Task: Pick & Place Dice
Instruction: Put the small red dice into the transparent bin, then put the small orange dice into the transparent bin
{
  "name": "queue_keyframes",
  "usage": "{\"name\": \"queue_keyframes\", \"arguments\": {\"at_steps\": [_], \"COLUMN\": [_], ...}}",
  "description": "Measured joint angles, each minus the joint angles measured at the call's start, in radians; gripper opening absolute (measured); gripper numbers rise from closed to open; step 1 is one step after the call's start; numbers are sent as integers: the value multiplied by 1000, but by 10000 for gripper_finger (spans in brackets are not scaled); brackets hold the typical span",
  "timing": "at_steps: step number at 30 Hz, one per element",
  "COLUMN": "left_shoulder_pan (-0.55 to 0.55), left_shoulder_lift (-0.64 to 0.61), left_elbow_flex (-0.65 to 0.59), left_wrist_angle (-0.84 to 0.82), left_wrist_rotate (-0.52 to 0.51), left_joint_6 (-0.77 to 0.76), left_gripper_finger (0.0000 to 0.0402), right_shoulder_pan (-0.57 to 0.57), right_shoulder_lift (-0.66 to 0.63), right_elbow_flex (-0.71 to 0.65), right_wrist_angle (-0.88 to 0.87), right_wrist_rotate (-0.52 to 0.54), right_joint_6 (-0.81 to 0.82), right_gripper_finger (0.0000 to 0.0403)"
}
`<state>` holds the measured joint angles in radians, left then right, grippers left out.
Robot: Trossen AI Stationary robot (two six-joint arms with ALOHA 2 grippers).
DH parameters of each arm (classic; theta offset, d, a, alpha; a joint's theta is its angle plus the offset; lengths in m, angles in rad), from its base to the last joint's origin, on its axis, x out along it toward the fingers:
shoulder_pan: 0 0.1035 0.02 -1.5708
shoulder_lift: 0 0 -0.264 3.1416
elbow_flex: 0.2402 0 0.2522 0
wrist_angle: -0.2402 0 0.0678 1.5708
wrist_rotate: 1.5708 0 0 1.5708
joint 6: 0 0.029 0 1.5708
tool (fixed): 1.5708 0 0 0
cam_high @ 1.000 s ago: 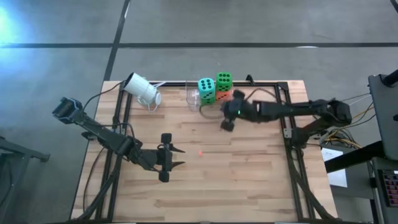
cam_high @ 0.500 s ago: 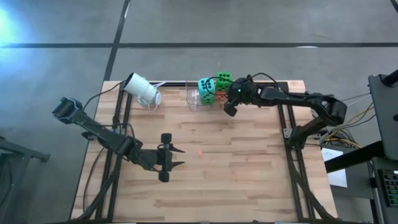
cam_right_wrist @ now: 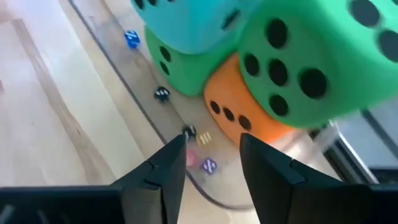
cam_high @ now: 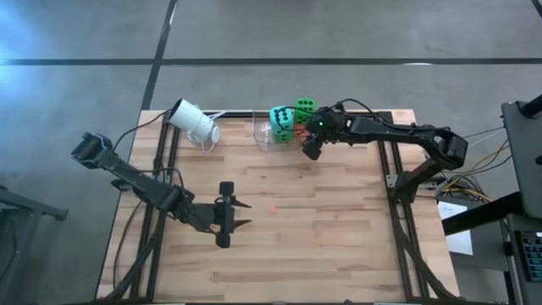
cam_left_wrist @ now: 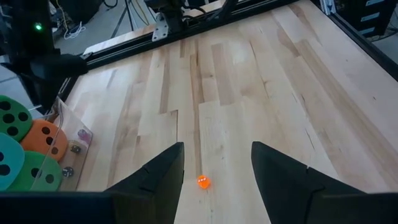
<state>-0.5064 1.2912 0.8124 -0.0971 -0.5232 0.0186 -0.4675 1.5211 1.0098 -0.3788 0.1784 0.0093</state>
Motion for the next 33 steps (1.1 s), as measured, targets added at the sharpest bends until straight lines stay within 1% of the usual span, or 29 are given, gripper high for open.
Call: {"name": "queue_keyframes", "arguments": {"at_steps": [4,8,11,17,21,25,30,33], "left_shoulder_pan": [0,3,10,44,94,153,220,265], "left_shoulder_lift": [0,0,0,5,38,94,178,228], "left_elbow_flex": [0,0,0,0,0,0,0,0], "left_wrist_angle": [0,0,-2,-3,2,4,59,103], "left_wrist_rotate": [0,0,0,0,22,112,363,471], "left_joint_6": [1,3,1,-25,-90,-94,42,105], "left_gripper_finger": [191,190,189,190,188,186,183,183], "right_shoulder_pan": [0,3,36,207,349,488,650,727], "right_shoulder_lift": [0,-9,-37,-128,-187,-231,-266,-272], "right_elbow_flex": [47,95,125,106,56,-6,-96,-149], "right_wrist_angle": [-140,-235,-290,-296,-277,-221,-113,-21], "right_wrist_rotate": [-2,-6,0,1,8,77,87,86], "right_joint_6": [13,41,41,44,78,115,127,127], "right_gripper_finger": [158,159,155,146,141,137,139,141]}}
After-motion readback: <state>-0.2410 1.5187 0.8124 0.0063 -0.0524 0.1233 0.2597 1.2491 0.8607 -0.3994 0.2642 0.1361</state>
